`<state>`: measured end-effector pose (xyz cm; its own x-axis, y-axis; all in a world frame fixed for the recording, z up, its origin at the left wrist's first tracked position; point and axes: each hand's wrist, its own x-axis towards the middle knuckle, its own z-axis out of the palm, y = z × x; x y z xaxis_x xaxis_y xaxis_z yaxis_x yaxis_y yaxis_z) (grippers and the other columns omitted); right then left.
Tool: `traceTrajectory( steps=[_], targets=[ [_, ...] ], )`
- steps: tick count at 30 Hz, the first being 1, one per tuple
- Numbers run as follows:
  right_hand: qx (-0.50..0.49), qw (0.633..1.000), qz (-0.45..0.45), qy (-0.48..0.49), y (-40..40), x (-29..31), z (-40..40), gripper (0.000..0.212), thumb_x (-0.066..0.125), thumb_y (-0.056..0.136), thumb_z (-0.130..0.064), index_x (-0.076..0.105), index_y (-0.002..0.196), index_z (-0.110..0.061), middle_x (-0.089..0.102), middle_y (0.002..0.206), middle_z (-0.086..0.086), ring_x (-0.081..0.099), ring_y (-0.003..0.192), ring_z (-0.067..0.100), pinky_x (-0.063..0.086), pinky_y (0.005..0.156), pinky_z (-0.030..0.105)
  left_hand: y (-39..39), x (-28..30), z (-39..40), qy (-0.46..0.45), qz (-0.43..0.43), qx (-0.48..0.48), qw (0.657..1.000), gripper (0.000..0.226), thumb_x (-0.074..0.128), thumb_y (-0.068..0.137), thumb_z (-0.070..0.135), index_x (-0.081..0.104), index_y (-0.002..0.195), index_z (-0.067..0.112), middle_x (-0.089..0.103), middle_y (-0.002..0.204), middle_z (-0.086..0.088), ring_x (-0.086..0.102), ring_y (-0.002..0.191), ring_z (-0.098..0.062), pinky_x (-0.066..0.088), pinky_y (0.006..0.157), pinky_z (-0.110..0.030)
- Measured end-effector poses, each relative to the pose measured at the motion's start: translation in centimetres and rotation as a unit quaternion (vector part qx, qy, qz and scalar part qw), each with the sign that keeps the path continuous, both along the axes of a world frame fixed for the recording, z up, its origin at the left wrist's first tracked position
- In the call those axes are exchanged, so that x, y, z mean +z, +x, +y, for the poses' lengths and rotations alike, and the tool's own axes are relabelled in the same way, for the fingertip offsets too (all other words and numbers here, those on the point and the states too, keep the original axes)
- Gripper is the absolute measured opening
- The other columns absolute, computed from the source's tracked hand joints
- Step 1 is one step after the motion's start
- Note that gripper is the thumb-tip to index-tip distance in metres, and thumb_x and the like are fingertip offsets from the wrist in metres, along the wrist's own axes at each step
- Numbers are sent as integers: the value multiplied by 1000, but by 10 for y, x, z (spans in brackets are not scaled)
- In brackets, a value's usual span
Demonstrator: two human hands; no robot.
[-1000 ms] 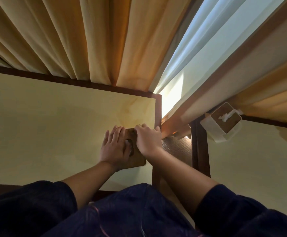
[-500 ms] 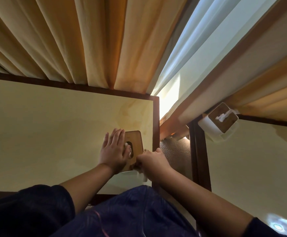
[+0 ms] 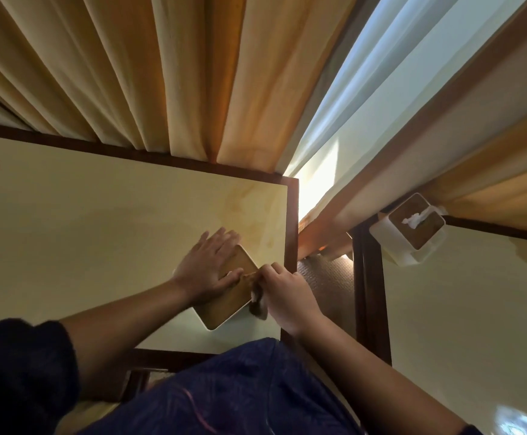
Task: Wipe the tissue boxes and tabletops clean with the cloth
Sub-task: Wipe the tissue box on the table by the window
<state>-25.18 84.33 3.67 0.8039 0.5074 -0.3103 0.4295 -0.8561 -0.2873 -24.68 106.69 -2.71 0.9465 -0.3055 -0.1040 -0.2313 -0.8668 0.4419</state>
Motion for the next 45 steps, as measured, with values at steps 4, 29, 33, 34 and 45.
traceTrajectory(
  steps=[4,29,33,34,45],
  targets=[
    [-9,1000,7,9,4,-1,2,35,66,99,-30,55,131,-19,59,122,-3,51,86,17,50,90,36,-44,7,-18,1,100,187,977,137,32,67,103,-2,164,13,5,174,-8,-4,160,-25,-4,130,-46],
    [13,996,-82,-38,61,-11,60,26,51,106,-17,75,115,-21,72,111,-2,68,97,26,47,97,41,-39,-9,-5,48,24,123,991,84,7,102,69,23,163,14,24,171,-4,2,161,-18,-7,130,-42],
    [0,995,-96,19,38,-29,39,26,51,104,-20,71,122,-21,71,122,0,68,100,31,42,81,40,-39,-16,-4,69,26,123,990,86,7,102,70,19,165,13,21,172,-4,1,160,-16,-4,130,-42],
    [2,995,-97,25,31,-31,33,26,49,104,-22,70,120,-21,71,122,0,68,98,30,41,79,40,-39,-18,-4,67,23,125,990,86,8,102,70,19,165,13,21,172,-4,2,160,-16,-3,131,-42],
    [31,999,-13,-12,-12,-15,-2,17,65,102,-33,70,118,-29,69,119,-11,67,103,14,45,93,34,-40,-18,-3,64,19,111,992,90,5,99,73,19,164,13,24,171,-6,10,160,-19,3,131,-43]
  ],
)
